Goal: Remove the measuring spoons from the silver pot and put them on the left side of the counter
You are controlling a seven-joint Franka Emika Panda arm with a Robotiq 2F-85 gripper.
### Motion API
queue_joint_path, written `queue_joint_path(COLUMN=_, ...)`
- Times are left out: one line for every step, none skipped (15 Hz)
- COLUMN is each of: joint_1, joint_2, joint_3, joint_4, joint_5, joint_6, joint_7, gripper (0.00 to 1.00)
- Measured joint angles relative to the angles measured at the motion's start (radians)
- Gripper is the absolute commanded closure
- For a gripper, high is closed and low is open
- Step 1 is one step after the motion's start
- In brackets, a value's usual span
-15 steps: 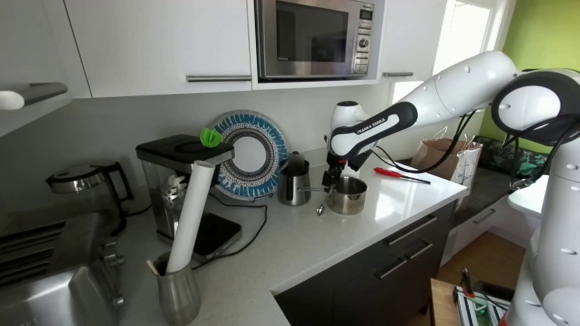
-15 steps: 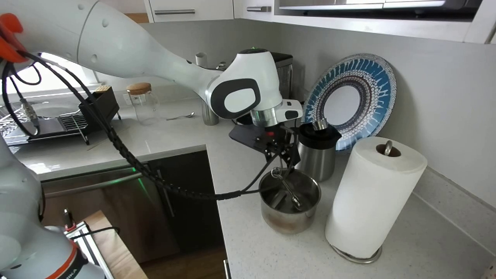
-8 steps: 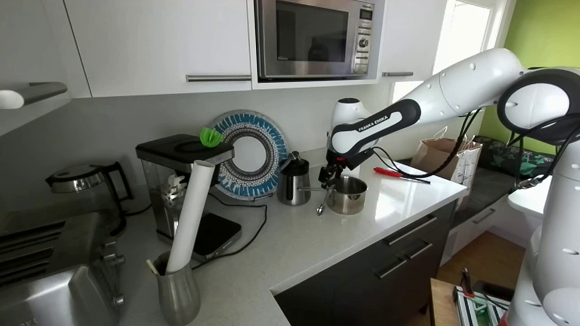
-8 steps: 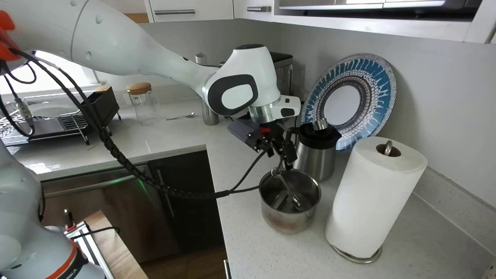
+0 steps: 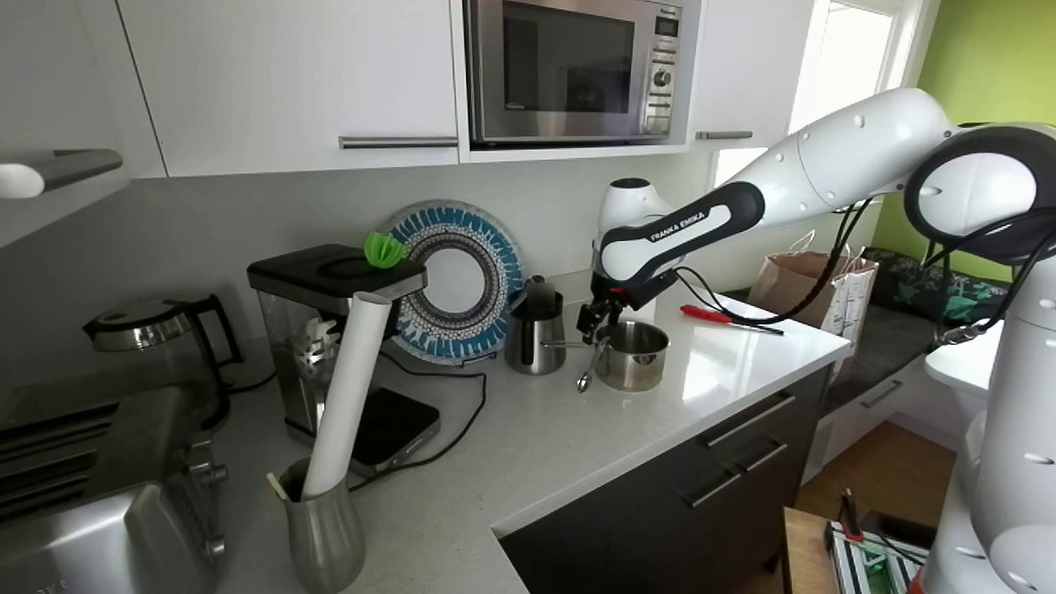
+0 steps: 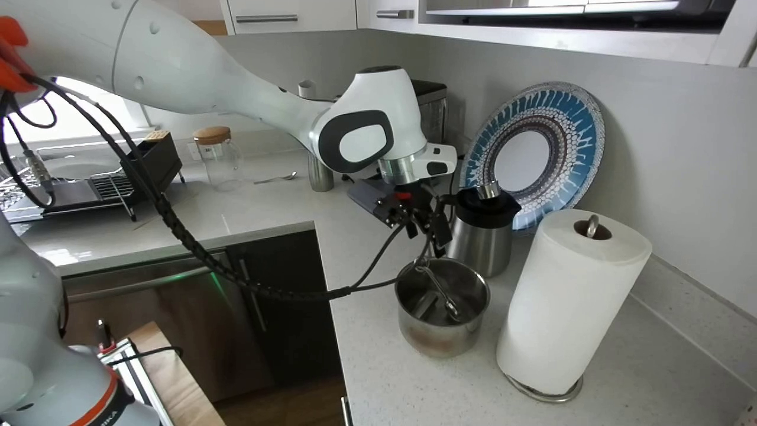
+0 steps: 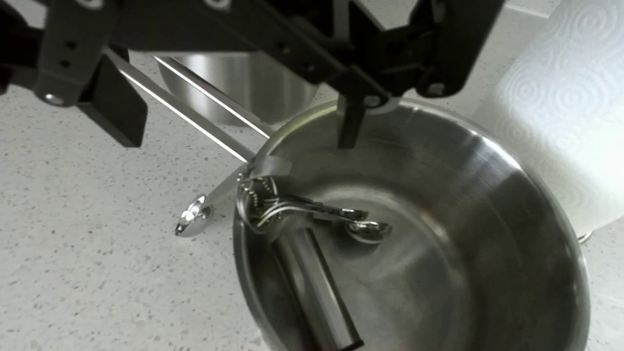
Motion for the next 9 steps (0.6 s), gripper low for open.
queue_joint_path(joint_1=0.005, joint_2=0.000, joint_3=0.003, joint_4=0.002, joint_5=-0.019, joint_6=-0.014, joint_7=0.021, gripper=0.01)
queue_joint_path(joint_1=0.011, joint_2=0.000, joint_3=0.006, joint_4=0.005, joint_5=-0.034, joint_6=-0.034, joint_7=0.037, gripper=0.00)
queue_joint_path(joint_1=0.015, joint_2=0.000, joint_3=0.009, joint_4=0.008, joint_5=-0.045, joint_6=-0.058, joint_7=0.049, gripper=0.00)
queue_joint_path(joint_1=0.019, joint_2=0.000, joint_3=0.012, joint_4=0.010, joint_5=-0.053, joint_6=-0.085, joint_7=0.059, gripper=0.00)
queue_joint_path(joint_1=0.022, joint_2=0.001, joint_3=0.015, joint_4=0.012, joint_5=-0.059, joint_6=-0.112, joint_7=0.064, gripper=0.00)
queue_joint_path(joint_1=0.024, joint_2=0.002, joint_3=0.017, joint_4=0.012, joint_5=-0.064, joint_6=-0.138, joint_7=0.071, gripper=0.00)
queue_joint_path(joint_1=0.026, joint_2=0.003, joint_3=0.017, joint_4=0.012, joint_5=-0.068, joint_6=-0.158, joint_7=0.081, gripper=0.00)
queue_joint_path(joint_1=0.027, joint_2=0.006, joint_3=0.018, joint_4=0.012, joint_5=-0.071, joint_6=-0.170, joint_7=0.094, gripper=0.02)
queue_joint_path(joint_1=0.026, joint_2=0.008, joint_3=0.017, joint_4=0.012, joint_5=-0.074, joint_6=-0.173, joint_7=0.110, gripper=0.09)
